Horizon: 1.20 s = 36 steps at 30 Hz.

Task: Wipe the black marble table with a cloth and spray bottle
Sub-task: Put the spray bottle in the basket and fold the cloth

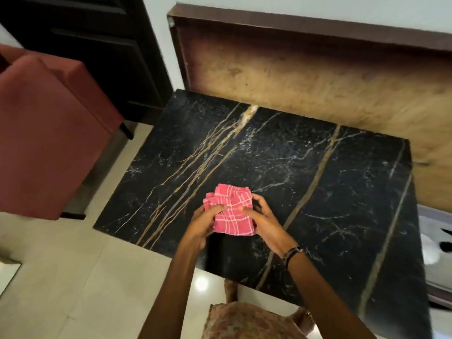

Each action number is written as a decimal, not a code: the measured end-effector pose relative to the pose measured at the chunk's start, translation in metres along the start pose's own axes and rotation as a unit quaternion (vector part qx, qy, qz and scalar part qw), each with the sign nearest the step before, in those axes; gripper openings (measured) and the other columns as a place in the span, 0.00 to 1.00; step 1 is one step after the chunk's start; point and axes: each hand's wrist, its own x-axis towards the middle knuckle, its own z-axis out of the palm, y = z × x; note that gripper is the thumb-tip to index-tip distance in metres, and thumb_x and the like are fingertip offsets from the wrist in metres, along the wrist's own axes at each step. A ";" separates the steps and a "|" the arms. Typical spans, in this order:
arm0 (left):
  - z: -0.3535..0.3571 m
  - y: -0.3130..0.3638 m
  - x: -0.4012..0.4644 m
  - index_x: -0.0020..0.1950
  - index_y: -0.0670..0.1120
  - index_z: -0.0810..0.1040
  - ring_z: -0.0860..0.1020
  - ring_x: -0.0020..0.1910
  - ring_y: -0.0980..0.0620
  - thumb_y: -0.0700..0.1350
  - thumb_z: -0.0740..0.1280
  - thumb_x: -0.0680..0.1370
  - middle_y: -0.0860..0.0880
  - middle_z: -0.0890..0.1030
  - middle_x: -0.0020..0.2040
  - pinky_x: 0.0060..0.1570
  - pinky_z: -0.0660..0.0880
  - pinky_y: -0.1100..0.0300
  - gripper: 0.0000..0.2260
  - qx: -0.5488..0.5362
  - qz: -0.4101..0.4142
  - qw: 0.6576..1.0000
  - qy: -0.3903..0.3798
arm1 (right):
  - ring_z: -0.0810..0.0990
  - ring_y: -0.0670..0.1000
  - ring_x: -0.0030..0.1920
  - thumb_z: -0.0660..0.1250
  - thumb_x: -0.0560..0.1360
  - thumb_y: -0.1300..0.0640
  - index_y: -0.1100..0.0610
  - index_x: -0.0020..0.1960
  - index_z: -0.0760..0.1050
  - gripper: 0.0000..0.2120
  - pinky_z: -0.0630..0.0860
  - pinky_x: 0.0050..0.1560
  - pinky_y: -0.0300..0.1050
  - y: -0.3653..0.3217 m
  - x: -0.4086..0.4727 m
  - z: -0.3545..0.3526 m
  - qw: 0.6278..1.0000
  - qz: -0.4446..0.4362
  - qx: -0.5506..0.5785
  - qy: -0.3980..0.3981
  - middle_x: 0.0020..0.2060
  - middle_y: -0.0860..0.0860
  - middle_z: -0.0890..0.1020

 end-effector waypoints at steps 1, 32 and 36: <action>0.021 0.001 -0.002 0.58 0.48 0.76 0.81 0.44 0.52 0.44 0.69 0.74 0.48 0.83 0.47 0.39 0.75 0.59 0.13 0.003 0.002 1.000 -0.010 | 0.81 0.54 0.57 0.71 0.74 0.59 0.49 0.63 0.71 0.20 0.79 0.57 0.56 -0.005 -0.007 -0.018 1.000 -0.007 0.013 0.011 0.58 0.53 0.80; 0.593 -0.216 -0.065 0.69 0.48 0.68 0.63 0.72 0.47 0.44 0.64 0.78 0.48 0.66 0.74 0.69 0.65 0.50 0.20 0.464 0.232 0.825 -0.223 | 0.79 0.63 0.56 0.71 0.72 0.64 0.63 0.65 0.70 0.23 0.79 0.51 0.55 0.046 -0.200 -0.645 0.908 -0.016 0.015 0.419 0.58 0.61 0.79; 0.598 -0.237 -0.045 0.70 0.47 0.67 0.60 0.74 0.49 0.43 0.63 0.78 0.50 0.62 0.76 0.69 0.63 0.54 0.20 0.465 0.267 0.819 -0.202 | 0.78 0.61 0.58 0.70 0.73 0.62 0.62 0.66 0.68 0.23 0.76 0.58 0.61 0.060 -0.157 -0.678 0.933 0.005 -0.040 0.358 0.60 0.61 0.77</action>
